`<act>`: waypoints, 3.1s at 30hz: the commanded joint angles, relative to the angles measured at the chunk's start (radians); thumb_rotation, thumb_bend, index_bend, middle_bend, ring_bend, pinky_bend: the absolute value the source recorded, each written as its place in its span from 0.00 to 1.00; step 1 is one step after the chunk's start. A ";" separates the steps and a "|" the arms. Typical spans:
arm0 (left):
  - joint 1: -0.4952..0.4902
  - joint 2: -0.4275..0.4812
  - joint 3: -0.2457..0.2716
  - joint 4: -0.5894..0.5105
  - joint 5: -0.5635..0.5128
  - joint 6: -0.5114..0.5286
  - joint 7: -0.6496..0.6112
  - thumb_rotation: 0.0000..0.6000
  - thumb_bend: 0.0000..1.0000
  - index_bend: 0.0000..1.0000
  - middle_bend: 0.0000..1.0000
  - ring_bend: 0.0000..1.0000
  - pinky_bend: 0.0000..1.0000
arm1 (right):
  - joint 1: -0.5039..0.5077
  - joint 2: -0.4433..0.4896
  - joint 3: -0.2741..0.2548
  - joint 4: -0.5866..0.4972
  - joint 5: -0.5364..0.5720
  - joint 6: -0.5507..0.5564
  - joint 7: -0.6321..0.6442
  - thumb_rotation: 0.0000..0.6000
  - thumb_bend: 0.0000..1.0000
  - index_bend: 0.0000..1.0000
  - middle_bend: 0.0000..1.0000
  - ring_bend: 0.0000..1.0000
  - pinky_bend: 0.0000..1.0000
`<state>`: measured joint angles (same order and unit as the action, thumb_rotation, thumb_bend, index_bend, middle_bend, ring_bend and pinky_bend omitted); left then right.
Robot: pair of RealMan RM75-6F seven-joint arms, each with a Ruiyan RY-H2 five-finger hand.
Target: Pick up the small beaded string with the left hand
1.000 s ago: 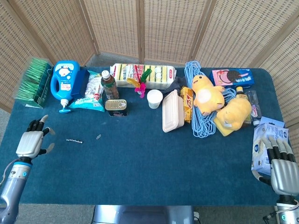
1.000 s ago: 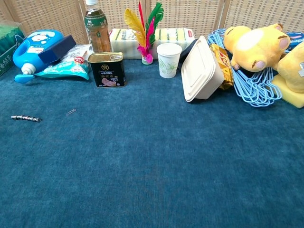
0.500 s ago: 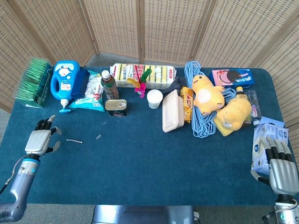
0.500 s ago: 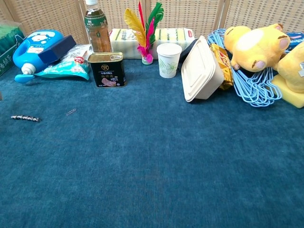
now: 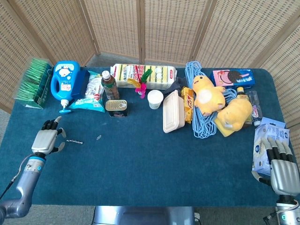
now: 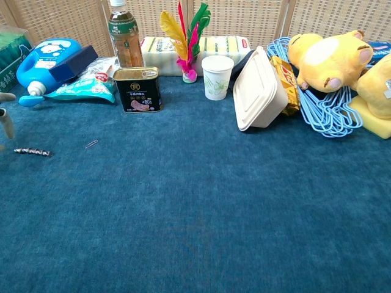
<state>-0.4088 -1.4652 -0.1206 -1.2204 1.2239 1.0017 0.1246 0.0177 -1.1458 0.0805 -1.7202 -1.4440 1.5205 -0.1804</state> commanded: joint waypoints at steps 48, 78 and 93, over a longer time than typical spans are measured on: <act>-0.019 -0.111 0.005 0.111 -0.026 0.005 0.037 1.00 0.63 0.46 0.00 0.00 0.00 | 0.003 0.003 -0.004 0.001 0.005 -0.008 0.014 1.00 0.00 0.00 0.00 0.00 0.00; -0.023 -0.127 -0.002 0.105 -0.052 0.019 0.105 1.00 0.71 0.53 0.00 0.00 0.00 | 0.006 0.017 -0.007 -0.009 0.005 -0.020 0.047 1.00 0.00 0.00 0.00 0.00 0.00; -0.025 -0.029 -0.008 -0.036 0.010 0.108 0.158 1.00 0.72 0.53 0.00 0.00 0.00 | 0.004 0.021 -0.008 -0.015 0.000 -0.015 0.053 1.00 0.00 0.00 0.00 0.00 0.00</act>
<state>-0.4288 -1.5064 -0.1249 -1.2395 1.2269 1.1002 0.2683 0.0221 -1.1247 0.0722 -1.7352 -1.4442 1.5050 -0.1272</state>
